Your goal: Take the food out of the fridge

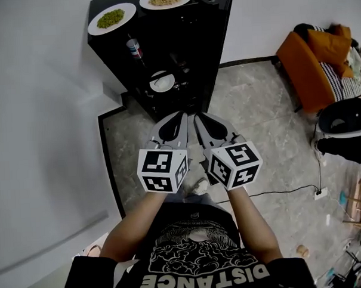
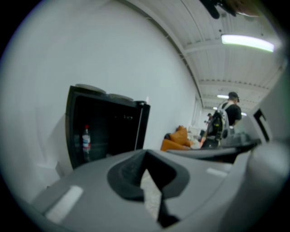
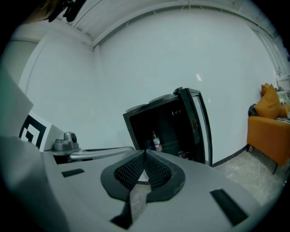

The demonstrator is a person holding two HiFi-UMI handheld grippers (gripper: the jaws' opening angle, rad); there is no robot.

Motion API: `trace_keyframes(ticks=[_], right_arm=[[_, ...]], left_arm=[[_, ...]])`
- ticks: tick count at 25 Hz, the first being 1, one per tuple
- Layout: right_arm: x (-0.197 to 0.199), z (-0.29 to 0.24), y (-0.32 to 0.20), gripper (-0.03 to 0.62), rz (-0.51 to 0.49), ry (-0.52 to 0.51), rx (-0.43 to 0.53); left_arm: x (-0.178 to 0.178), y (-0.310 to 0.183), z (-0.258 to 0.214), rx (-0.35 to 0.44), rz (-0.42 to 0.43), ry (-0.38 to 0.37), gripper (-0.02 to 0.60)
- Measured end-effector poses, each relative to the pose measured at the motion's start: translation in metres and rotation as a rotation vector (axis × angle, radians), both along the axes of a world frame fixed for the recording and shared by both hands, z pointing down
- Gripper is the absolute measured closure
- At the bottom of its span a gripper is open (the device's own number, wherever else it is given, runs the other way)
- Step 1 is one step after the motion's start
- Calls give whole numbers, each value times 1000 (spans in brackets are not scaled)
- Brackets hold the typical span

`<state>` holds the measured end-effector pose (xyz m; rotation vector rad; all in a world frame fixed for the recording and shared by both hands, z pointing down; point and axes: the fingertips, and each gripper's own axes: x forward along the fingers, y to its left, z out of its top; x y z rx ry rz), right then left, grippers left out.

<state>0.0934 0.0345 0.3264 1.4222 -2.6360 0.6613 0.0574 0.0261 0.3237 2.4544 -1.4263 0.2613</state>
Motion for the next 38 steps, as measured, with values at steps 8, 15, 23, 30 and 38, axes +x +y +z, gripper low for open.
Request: trace_keyframes(ticks=[8,15,23,30,38], right_arm=[[-27,49,-24,585,-7,-161,-141],[-58,103,-73,585,46,-260,-224],[-79,160,-105,586,86,-375,-278],[-85,220,-132,585,106,-495,-313],[-85,305,-167,585,113,-593,-353]], left_arm=[[-40,-23,32,-43,-26,23,580],[-83,-67,75,-71,-23,67,580],[-100,-92,127,-94,-13,109,580],[-103,-113,185,-112,-46,80,580],[-98,-133,254,-93,-86,28,580]])
